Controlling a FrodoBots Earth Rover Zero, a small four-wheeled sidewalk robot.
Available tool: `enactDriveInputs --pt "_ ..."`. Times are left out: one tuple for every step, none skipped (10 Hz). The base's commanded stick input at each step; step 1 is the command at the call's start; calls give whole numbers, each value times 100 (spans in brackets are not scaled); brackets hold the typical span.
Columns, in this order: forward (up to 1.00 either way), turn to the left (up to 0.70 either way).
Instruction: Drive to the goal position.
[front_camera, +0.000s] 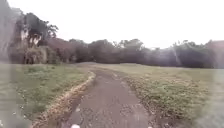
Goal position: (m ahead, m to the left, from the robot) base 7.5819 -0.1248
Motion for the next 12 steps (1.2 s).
enactDriveInputs --pt "70 34" --pt "70 31" --pt "70 3" --pt "70 3" --pt "70 3" --pt "70 3" --pt "70 3" --pt "70 3" --pt "70 3" --pt "70 3" --pt "70 2" --pt "70 3"
